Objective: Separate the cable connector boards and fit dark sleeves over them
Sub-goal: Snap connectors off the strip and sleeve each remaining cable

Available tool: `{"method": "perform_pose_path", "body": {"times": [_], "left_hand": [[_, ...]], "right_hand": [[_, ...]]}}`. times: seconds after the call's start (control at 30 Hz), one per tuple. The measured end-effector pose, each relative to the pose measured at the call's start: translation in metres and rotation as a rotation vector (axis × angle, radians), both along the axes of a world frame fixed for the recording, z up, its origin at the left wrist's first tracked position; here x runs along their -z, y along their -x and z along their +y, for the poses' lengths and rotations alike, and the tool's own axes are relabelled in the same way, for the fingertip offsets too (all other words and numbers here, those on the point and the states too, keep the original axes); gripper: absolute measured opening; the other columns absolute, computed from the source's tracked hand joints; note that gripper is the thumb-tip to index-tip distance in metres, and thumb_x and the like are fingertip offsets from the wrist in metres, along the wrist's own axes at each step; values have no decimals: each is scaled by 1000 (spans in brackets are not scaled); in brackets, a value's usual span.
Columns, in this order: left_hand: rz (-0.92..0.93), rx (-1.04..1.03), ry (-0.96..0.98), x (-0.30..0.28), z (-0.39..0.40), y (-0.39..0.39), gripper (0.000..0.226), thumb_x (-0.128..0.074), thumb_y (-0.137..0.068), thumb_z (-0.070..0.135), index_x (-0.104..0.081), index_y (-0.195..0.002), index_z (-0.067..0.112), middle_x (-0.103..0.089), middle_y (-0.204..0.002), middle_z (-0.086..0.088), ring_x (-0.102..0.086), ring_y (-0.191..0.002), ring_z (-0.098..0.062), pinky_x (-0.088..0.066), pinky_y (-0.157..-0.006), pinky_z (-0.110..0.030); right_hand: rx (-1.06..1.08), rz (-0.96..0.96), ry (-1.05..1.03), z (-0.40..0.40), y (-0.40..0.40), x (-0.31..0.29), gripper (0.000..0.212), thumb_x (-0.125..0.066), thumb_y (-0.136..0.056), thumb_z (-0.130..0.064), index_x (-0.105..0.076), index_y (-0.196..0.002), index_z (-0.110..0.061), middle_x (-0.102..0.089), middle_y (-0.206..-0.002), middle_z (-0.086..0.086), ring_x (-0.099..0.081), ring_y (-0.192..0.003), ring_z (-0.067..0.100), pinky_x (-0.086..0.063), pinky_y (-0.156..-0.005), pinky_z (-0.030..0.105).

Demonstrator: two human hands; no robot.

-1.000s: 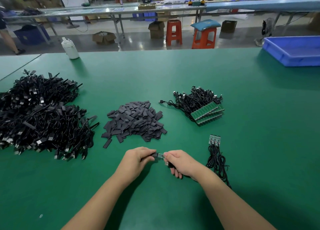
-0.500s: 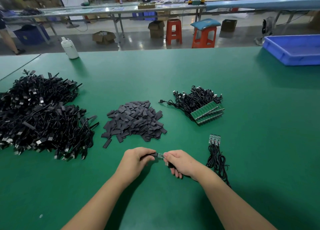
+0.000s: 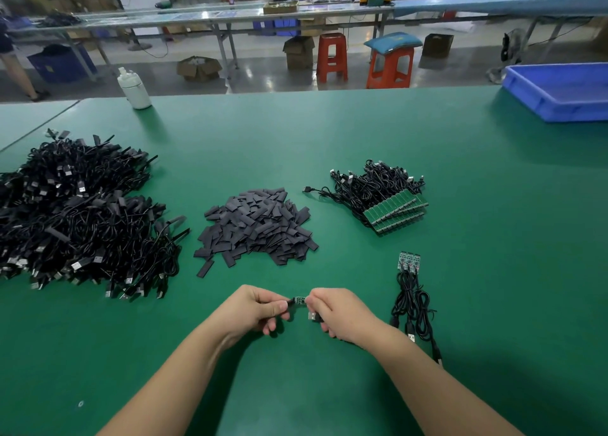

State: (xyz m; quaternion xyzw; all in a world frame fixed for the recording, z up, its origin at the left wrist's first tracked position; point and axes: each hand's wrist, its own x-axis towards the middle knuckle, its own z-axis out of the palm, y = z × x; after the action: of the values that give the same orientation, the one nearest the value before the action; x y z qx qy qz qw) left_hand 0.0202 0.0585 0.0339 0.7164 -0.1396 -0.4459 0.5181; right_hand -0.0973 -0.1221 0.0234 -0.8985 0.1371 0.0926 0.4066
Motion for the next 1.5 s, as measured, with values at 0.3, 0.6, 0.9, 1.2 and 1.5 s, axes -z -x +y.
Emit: {"method": "perform_pose_path", "body": {"times": [0.3, 0.6, 0.9, 1.2, 1.5], "left_hand": [[140, 49, -12, 1, 4, -1, 17, -72, -80, 10, -75, -90, -3, -70, -75, -12, -53, -49, -10, -46, -47, -20], [127, -27, 14, 4, -1, 1, 9, -70, -84, 2, -75, -90, -2, -70, -78, -14, -55, -50, -12, -47, -47, -21], [96, -63, 27, 8, -2, 2, 8, -71, -84, 3, -76, -90, 0, -70, -79, -14, -56, -52, -13, -49, -49, -22], [-267, -30, 8, 13, -4, 3, 11, -71, -88, 10, -77, -89, 18, -67, -62, -11, -57, -53, -19, -52, -59, -30], [-58, -49, 54, 6, -2, 4, 8, -71, -85, 2, -77, -88, 6, -72, -78, -14, -57, -52, -14, -50, -49, -24]], "right_hand": [[-237, -246, 599, -2, 6, 4, 33, -30, -106, -46, -49, -90, -23, -66, -83, 2, -62, -72, 27, -36, -59, 35], [-163, -325, 560, -2, 8, 10, 35, -37, -105, -42, -64, -98, -21, -60, -92, -2, -57, -87, 21, -42, -70, 35], [-29, -189, 300, 5, 5, 11, 30, -40, -104, -38, -66, -102, -24, -59, -92, -2, -55, -89, 19, -41, -75, 33], [9, -129, 246, 0, 5, 5, 26, -38, -103, -37, -61, -93, -31, -54, -72, -10, -54, -76, 19, -37, -67, 32], [-37, -245, 422, 3, 10, 12, 32, -32, -105, -45, -57, -102, -26, -57, -75, 1, -55, -77, 26, -45, -71, 38]]}}
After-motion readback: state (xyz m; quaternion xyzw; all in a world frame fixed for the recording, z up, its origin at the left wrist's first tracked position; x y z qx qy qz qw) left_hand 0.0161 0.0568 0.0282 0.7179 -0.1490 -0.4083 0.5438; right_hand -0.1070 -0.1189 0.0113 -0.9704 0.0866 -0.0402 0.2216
